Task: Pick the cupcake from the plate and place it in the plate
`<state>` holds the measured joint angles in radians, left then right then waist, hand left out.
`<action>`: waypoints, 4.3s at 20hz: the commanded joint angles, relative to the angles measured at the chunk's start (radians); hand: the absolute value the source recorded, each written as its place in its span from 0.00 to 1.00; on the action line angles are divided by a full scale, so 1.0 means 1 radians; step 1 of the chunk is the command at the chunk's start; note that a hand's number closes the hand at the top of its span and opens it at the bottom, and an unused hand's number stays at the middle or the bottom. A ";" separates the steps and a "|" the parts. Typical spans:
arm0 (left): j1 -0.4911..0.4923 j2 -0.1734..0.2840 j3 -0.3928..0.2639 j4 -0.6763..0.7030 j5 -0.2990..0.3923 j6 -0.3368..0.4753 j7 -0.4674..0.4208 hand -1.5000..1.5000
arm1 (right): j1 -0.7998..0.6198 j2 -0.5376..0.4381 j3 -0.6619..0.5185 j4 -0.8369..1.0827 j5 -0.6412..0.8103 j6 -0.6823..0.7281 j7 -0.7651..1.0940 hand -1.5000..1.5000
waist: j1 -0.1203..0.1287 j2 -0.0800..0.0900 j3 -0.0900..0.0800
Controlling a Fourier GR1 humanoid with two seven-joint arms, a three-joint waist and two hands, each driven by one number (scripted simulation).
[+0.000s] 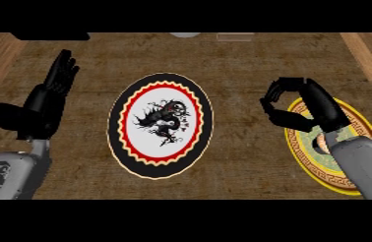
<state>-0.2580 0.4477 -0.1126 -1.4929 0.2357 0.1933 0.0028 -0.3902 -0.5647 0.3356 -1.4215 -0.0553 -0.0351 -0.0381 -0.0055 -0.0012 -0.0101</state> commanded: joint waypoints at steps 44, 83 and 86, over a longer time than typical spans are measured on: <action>-0.054 -0.023 0.099 -0.095 -0.047 -0.143 0.127 0.50 | 0.078 -0.275 -0.051 -0.249 0.231 0.472 0.980 0.00 | 0.010 0.002 0.010; -0.053 -0.158 0.154 -0.103 -0.182 -0.206 0.131 0.50 | 0.075 -0.106 -0.159 0.305 0.864 0.051 0.144 1.00 | 0.021 0.008 0.012; -0.037 -0.125 0.188 -0.083 -0.144 -0.261 0.105 0.50 | 0.044 -0.121 -0.170 0.353 0.860 -0.017 -0.020 1.00 | 0.023 0.008 0.012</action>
<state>-0.2743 0.3185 0.0690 -1.5893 0.0848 -0.0563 0.0968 -0.2915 -0.6533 0.1903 -1.1635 0.8002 0.0248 0.1362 0.0128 0.0042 0.0010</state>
